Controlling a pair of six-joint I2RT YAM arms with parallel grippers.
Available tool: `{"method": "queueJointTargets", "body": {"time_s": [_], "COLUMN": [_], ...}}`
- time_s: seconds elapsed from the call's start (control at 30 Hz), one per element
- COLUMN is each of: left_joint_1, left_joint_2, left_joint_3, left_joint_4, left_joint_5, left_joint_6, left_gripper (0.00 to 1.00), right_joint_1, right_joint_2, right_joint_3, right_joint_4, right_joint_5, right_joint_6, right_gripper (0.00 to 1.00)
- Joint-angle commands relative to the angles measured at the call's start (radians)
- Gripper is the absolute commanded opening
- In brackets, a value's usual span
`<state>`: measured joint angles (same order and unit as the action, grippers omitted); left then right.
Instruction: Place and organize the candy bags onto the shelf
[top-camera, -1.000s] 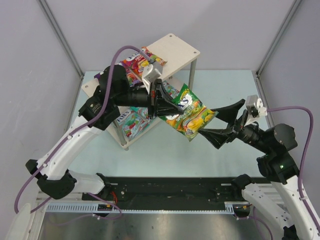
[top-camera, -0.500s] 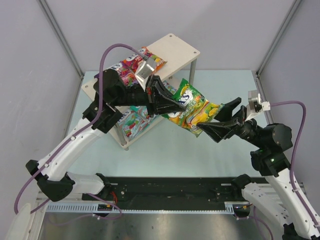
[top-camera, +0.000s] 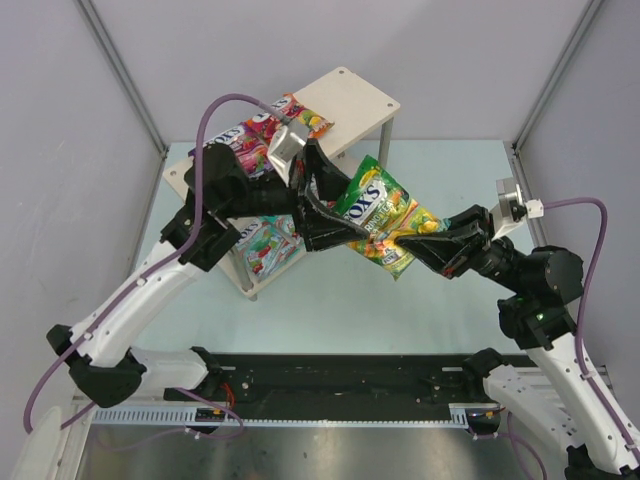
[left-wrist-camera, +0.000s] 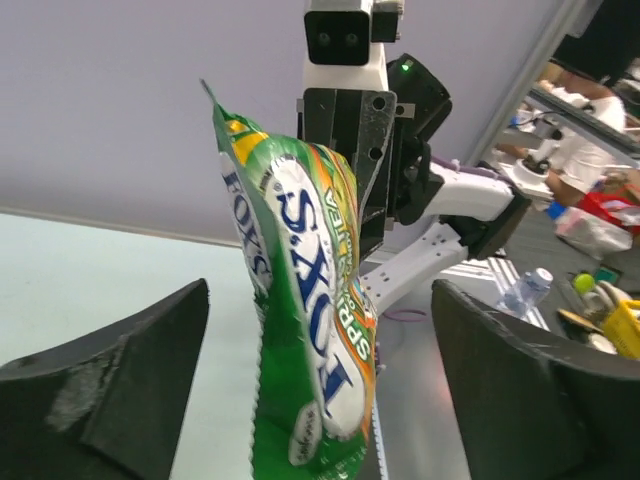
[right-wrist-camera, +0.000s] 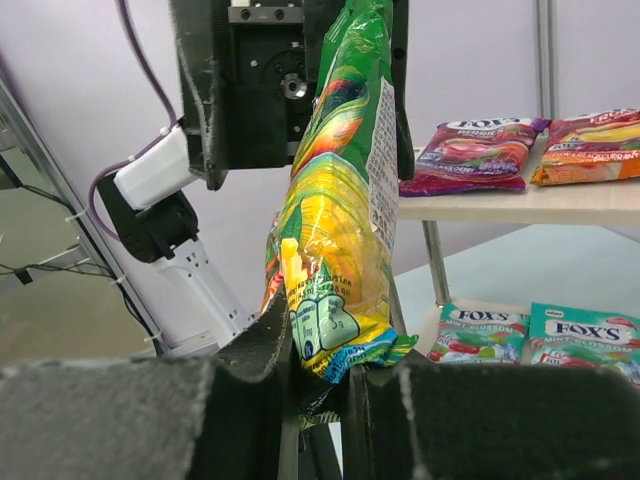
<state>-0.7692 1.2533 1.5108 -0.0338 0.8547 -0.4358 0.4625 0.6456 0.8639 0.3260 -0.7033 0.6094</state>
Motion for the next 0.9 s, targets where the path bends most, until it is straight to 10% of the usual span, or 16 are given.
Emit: {"method": "queueJointTargets", "body": {"time_s": [0.0, 0.33, 0.87], "left_joint_1": [0.002, 0.007, 0.007], "left_joint_2": [-0.098, -0.287, -0.328], "left_joint_3": [0.035, 0.109, 0.091], "left_joint_4": [-0.127, -0.307, -0.362], "left_joint_5": [-0.178, -0.779, -0.812], "left_joint_6": [0.103, 0.270, 0.305], "left_gripper": [1.00, 1.00, 1.00], "right_joint_1": [0.001, 0.002, -0.061], "right_joint_2": [-0.017, 0.093, 0.828], "right_joint_3": [0.006, 0.095, 0.750], "right_joint_4": [0.025, -0.070, -0.153], "right_joint_5": [0.057, 0.343, 0.433], "right_joint_6": [-0.016, -0.089, -0.191], "right_gripper": [0.04, 0.02, 0.00]}}
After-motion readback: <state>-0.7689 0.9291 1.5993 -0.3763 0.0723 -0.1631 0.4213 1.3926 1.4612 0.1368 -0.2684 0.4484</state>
